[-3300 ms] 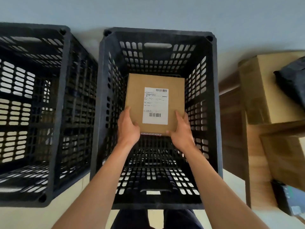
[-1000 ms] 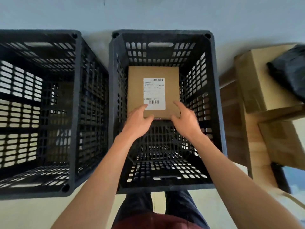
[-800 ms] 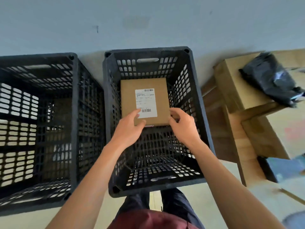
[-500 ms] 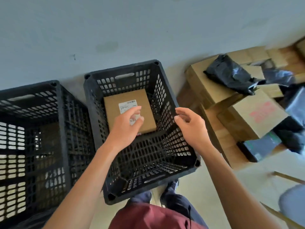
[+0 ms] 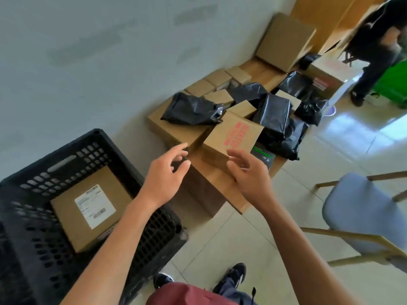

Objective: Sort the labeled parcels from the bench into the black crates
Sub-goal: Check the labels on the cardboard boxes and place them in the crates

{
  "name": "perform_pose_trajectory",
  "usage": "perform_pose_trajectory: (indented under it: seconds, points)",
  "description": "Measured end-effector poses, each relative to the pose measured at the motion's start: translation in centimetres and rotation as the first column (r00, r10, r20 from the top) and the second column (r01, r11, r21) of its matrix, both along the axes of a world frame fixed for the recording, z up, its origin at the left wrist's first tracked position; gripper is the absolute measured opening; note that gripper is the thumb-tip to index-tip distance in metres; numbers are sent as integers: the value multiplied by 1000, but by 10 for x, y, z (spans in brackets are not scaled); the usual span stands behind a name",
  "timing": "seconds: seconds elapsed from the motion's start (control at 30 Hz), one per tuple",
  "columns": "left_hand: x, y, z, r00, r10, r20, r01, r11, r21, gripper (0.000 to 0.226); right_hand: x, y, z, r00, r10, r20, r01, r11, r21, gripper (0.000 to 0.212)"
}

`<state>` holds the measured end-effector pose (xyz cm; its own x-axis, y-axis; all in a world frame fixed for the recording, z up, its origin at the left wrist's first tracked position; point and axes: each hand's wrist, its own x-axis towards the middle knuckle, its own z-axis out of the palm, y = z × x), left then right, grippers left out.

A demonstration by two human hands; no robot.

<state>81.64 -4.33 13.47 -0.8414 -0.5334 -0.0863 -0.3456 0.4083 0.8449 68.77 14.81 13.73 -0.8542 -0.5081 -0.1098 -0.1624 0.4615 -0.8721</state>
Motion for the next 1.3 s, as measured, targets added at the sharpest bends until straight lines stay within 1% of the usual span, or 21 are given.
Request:
perform_pose_trajectory:
  seconds: [0.07, 0.2, 0.37, 0.53, 0.73, 0.8, 0.93, 1.0, 1.13, 1.3]
  points:
    - [-30, 25, 5, 999, -46, 0, 46, 998, -35, 50, -23, 34, 3, 999, -49, -18, 48, 998, -47, 33]
    - [-82, 69, 8, 996, -85, 27, 86, 995, -46, 56, -70, 99, 4, 994, -110, -1, 109, 992, -69, 31]
    - [-145, 131, 6, 987, -159, 32, 160, 986, -48, 53, -119, 171, 2, 984, -176, -8, 175, 983, -63, 31]
    - [-204, 178, 13, 969, -247, 25, 248, 964, -95, 51, -159, 215, 4, 978, -206, -33, 203, 977, -64, 35]
    - [-269, 200, 14, 940, -313, 131, 338, 902, -269, 50, -216, 242, 5, 960, -277, -41, 273, 959, -72, 36]
    - [-294, 200, 15, 939, -316, 140, 343, 902, -263, 49, -238, 245, 5, 951, -301, -65, 296, 952, -77, 36]
    - [-352, 192, 10, 934, -352, 54, 356, 915, -191, 49, -284, 246, 11, 941, -322, -107, 319, 947, -46, 34]
    - [-381, 188, 9, 931, -363, 28, 362, 915, -178, 47, -308, 245, 15, 936, -331, -116, 330, 944, -29, 35]
    - [-436, 187, 17, 913, -409, -8, 400, 897, -189, 47, -353, 247, 23, 915, -357, -188, 360, 933, -19, 35]
    - [-492, 197, 27, 894, -449, -12, 439, 879, -183, 49, -394, 261, 28, 892, -404, -204, 403, 914, -45, 33]
